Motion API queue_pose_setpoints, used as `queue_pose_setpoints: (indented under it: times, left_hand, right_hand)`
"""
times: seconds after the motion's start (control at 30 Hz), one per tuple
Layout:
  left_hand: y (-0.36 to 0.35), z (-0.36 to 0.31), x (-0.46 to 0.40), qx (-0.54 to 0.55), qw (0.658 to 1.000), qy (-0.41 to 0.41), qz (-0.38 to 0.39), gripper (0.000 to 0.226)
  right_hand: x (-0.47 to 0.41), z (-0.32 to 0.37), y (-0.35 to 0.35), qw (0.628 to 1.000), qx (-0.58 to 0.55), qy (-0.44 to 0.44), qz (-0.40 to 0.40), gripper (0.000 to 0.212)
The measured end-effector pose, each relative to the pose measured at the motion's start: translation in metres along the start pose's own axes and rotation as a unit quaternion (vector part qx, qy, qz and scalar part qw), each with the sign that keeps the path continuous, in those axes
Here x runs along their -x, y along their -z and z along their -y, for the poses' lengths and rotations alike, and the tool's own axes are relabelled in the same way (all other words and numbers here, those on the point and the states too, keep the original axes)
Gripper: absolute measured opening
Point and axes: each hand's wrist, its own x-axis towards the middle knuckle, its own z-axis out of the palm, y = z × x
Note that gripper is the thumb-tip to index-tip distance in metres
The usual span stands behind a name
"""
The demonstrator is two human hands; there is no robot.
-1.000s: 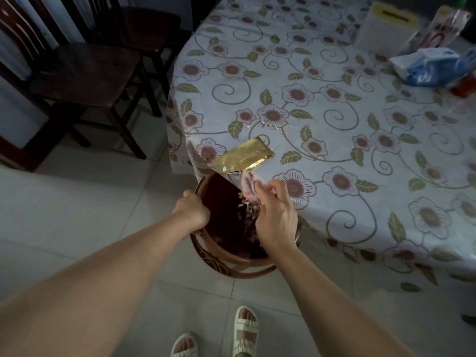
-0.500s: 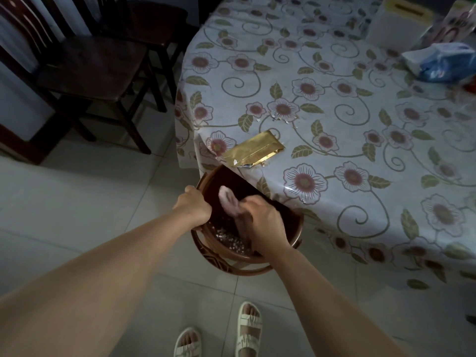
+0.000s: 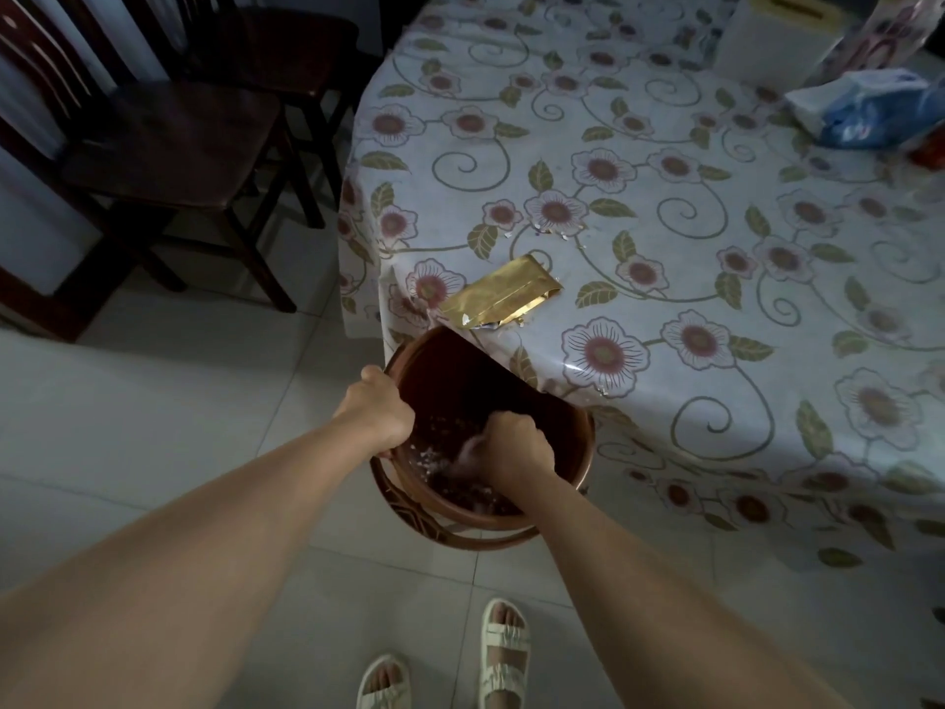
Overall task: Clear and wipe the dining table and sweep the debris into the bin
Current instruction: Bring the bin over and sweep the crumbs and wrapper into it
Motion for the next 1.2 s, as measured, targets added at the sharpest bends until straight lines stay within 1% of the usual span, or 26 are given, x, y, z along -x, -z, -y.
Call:
queue_pose_setpoints:
  times: [0.07,0.13,0.2,0.27,0.33,0.4,0.47,0.57,0.67,0.7,0.77,0.83,0.9,0.93,1.03,1.1,1.2]
  left_hand:
    - [0.001,0.002,-0.001,-0.002,1.000,0.004,-0.003,0.041]
    - [0.002,0.001,0.000,-0.003,1.000,0.012,0.001,0.041]
    - [0.002,0.002,-0.002,-0.006,1.000,0.019,-0.005,0.040]
    - [0.003,0.001,-0.004,-0.006,0.999,0.033,-0.013,0.040]
    - [0.004,-0.001,-0.004,-0.006,0.999,0.039,-0.013,0.039]
    - [0.007,-0.003,-0.004,0.005,1.000,0.028,-0.008,0.038]
    - [0.009,-0.006,-0.004,0.009,1.000,0.020,-0.003,0.034]
    - [0.009,-0.007,-0.007,0.000,1.000,0.026,-0.015,0.032]
    - [0.008,-0.008,-0.009,0.001,0.999,0.032,-0.011,0.039]
    - [0.007,-0.009,-0.010,0.001,0.999,0.035,-0.010,0.041]
    - [0.007,-0.010,-0.010,0.003,0.999,0.040,-0.012,0.044]
    - [0.004,-0.011,-0.009,0.007,0.999,0.042,-0.011,0.047]
    - [0.001,-0.011,-0.007,0.014,0.999,0.044,-0.006,0.048]
    - [-0.001,-0.011,-0.006,0.018,0.999,0.048,-0.003,0.046]
    - [-0.010,-0.012,-0.002,0.027,0.998,0.058,0.003,0.038]
    - [-0.015,-0.012,-0.001,0.033,0.998,0.052,0.005,0.035]
    - [-0.021,-0.013,0.000,0.033,0.998,0.046,0.013,0.035]
  right_hand:
    - [0.001,0.003,0.004,0.996,-0.093,0.017,-0.006,0.019]
    - [0.006,0.006,0.012,0.986,-0.161,0.030,0.000,0.012]
    - [0.011,0.009,0.023,0.974,-0.222,0.040,-0.015,0.005]
    - [0.014,0.012,0.036,0.965,-0.258,0.040,-0.030,0.005]
    - [0.017,0.012,0.050,0.955,-0.289,0.045,-0.040,0.010]
    - [0.022,0.011,0.065,0.942,-0.327,0.048,-0.050,0.019]
    - [0.026,0.007,0.082,0.932,-0.350,0.053,-0.075,0.022]
    - [0.027,-0.004,0.110,0.915,-0.381,0.050,-0.121,0.020]
    - [0.020,-0.025,0.143,0.898,-0.408,0.034,-0.161,0.018]
    - [0.017,-0.034,0.152,0.898,-0.401,0.023,-0.182,0.017]
    - [0.011,-0.054,0.166,0.903,-0.347,-0.013,-0.252,0.018]
    - [0.008,-0.075,0.171,0.899,-0.299,-0.039,-0.316,0.020]
    - [0.009,-0.091,0.167,0.898,-0.266,-0.052,-0.347,0.021]
    - [0.010,-0.096,0.160,0.902,-0.239,-0.062,-0.353,0.021]
    - [0.015,-0.101,0.132,0.924,-0.151,-0.089,-0.339,0.025]
    - [0.020,-0.094,0.113,0.923,-0.172,-0.069,-0.338,0.022]
    - [0.022,-0.076,0.079,0.928,-0.151,-0.020,-0.340,0.021]
